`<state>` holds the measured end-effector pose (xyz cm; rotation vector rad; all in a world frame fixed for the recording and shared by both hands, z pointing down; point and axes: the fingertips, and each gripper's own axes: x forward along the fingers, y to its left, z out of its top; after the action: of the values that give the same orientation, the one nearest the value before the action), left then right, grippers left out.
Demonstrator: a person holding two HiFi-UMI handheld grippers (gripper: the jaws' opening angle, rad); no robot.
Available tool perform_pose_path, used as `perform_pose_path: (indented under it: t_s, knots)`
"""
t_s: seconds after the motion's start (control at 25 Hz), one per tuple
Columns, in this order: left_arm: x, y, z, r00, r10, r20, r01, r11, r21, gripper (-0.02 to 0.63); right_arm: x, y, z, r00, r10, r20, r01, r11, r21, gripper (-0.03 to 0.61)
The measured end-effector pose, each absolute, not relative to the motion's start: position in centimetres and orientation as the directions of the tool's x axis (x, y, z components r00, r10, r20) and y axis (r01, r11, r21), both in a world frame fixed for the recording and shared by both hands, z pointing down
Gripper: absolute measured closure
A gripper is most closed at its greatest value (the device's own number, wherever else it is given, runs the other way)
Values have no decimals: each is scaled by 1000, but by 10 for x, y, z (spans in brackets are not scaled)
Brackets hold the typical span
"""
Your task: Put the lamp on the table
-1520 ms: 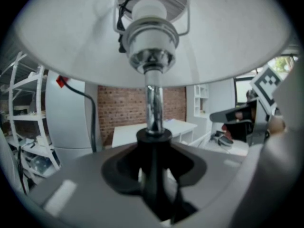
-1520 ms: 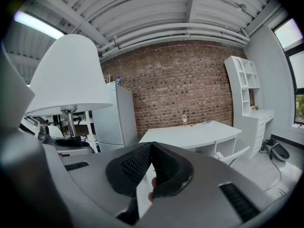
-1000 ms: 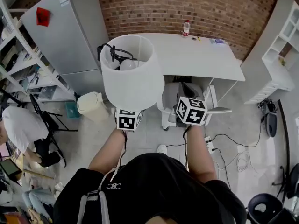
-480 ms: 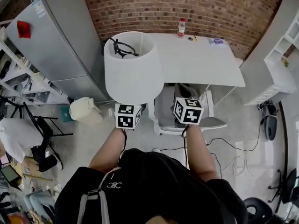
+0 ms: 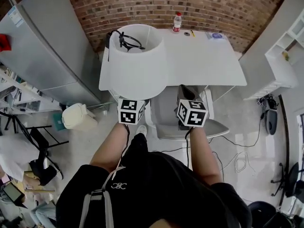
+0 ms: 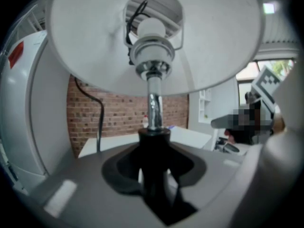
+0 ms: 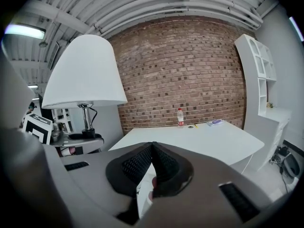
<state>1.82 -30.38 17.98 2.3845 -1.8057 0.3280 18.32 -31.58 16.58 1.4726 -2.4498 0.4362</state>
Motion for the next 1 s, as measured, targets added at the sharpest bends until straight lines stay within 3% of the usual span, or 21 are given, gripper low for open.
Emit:
perform_pose_path:
  t_s: [0.44,1.0]
  knots:
    - [20,-459,188,448,-863,232,-881,-471,-50,480,186,-428,168,-293,-870,396,-956,267,-120,580]
    - [19,-606,247,554,-793,253,-821,-572,5,480,227,-497,212,-106,-862,495,-991,54,-119,580]
